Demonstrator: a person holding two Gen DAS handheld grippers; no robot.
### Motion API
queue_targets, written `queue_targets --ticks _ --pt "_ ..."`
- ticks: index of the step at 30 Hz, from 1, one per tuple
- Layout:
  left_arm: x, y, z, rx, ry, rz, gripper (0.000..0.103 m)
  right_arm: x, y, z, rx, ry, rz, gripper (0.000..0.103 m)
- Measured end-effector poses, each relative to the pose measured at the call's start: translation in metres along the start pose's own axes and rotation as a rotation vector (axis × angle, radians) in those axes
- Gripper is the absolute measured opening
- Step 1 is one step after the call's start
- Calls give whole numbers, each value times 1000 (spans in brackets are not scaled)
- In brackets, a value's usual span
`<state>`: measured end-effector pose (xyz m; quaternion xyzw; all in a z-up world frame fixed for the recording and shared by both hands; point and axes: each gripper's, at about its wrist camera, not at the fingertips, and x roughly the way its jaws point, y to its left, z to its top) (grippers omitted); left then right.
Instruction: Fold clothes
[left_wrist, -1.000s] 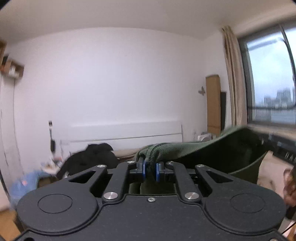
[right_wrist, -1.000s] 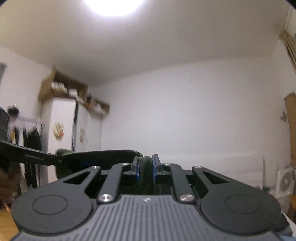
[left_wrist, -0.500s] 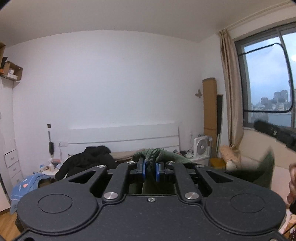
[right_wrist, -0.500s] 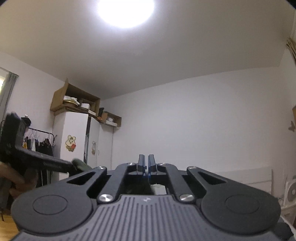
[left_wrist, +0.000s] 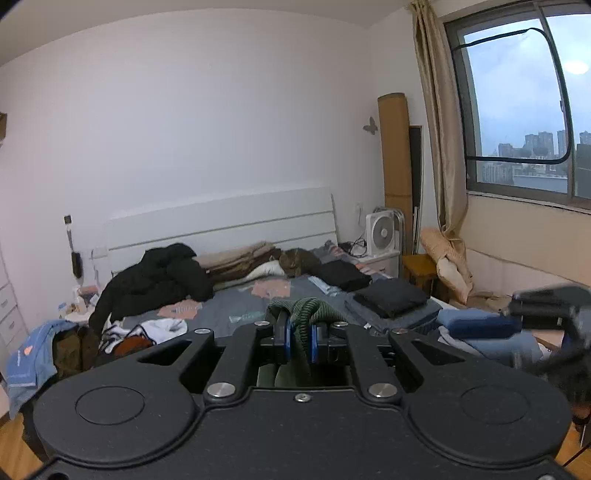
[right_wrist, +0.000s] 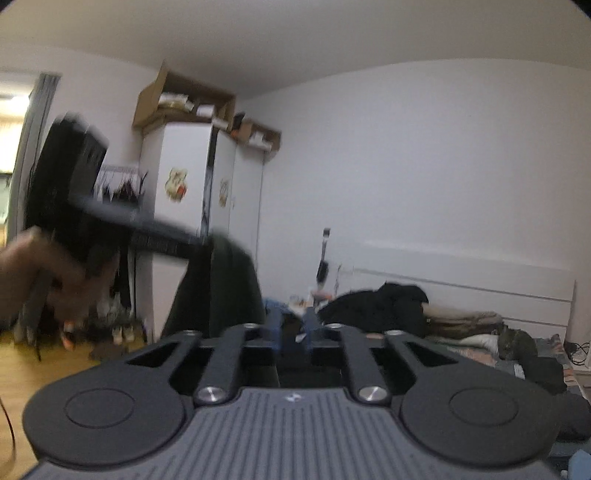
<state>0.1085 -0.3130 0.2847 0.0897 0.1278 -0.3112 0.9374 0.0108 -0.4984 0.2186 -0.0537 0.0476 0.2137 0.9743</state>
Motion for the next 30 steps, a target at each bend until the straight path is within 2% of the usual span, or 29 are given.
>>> queue_targets --ticks 1,4,11,16,18,20,21,22,26,30 --pt "-1 3 -1 1 2 1 9 0 0 -12 -7 17 8 56" --pt "-16 13 -12 0 5 -3 9 4 3 -45 2 57 30 67" --pt "-28 21 -24 -3 21 -6 9 8 30 -92 -32 107 108 70" --pt "-33 28 -29 -14 26 -2 9 14 54 -102 -54 85 158 71" --pt "-36 31 -30 -20 24 0 9 16 60 -103 -92 81 150 70" --pt "-41 34 -32 -27 21 3 9 19 63 -105 -85 78 140 54" --pt "-43 36 -33 -32 19 4 9 20 64 -106 -75 76 135 23" --pt "-47 39 -34 -38 16 5 9 20 64 -106 -66 73 127 6" --pt "-63 48 -32 -58 -8 5 9 14 60 -98 -35 41 81 6" --pt "-91 56 -21 -71 -81 1 9 -4 51 -77 -29 -42 36 6"
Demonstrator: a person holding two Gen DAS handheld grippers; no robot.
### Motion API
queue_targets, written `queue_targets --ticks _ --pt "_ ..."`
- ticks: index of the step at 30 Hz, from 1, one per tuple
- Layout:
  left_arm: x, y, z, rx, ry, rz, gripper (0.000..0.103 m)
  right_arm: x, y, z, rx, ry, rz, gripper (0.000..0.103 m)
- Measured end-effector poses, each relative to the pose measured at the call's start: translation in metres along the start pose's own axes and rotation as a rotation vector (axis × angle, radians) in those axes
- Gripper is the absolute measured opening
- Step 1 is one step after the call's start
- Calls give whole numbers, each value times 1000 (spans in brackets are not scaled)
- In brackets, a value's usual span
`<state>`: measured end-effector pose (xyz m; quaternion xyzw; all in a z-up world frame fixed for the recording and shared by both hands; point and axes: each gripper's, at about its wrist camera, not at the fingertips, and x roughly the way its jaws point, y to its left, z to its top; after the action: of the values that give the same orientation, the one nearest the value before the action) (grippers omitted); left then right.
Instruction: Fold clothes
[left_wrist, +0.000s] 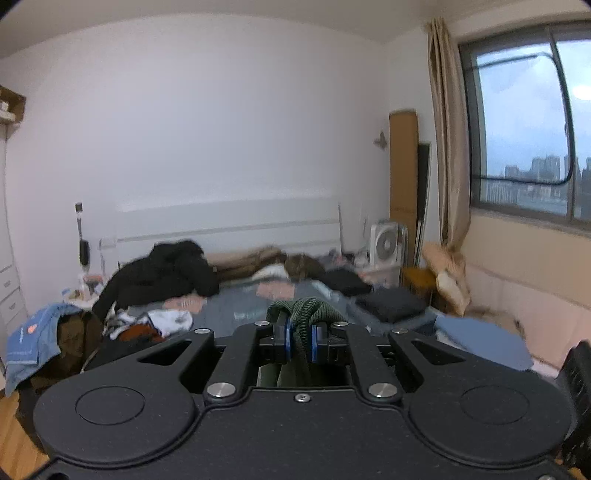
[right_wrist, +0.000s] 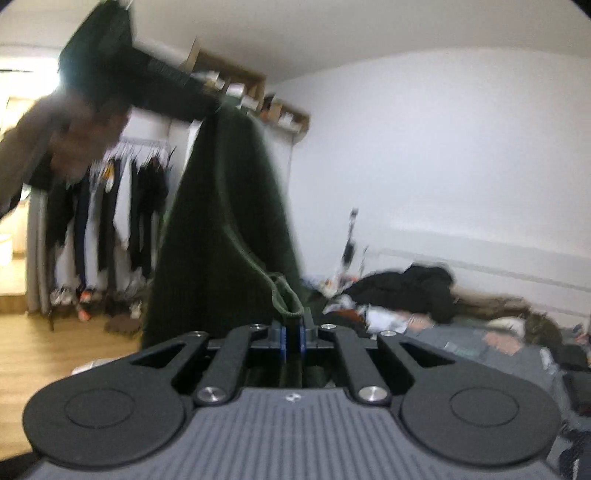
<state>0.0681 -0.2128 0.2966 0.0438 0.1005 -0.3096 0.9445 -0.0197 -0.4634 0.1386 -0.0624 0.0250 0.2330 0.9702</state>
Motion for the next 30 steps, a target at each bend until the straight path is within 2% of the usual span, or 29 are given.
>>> queue_targets --ticks 4,8,11,15,19,25,30 --pt "-20 6 28 -10 -95 -5 9 -22 -10 41 -58 -101 -68 6" --pt "-25 11 54 -7 -172 -5 10 -37 -24 86 -114 -194 -120 6" --pt "-4 17 64 -3 -183 5 10 -34 -35 111 -178 -219 -163 6" --pt "62 40 61 -13 -131 22 10 -2 -59 117 -195 -168 -199 6" --pt "163 60 37 -66 -26 35 10 58 -104 91 -133 -68 -225 6" --pt "325 77 -29 -114 145 46 10 173 -184 3 7 102 -313 6" --pt "408 100 -109 -122 318 116 14 266 -219 -80 61 238 -363 9"
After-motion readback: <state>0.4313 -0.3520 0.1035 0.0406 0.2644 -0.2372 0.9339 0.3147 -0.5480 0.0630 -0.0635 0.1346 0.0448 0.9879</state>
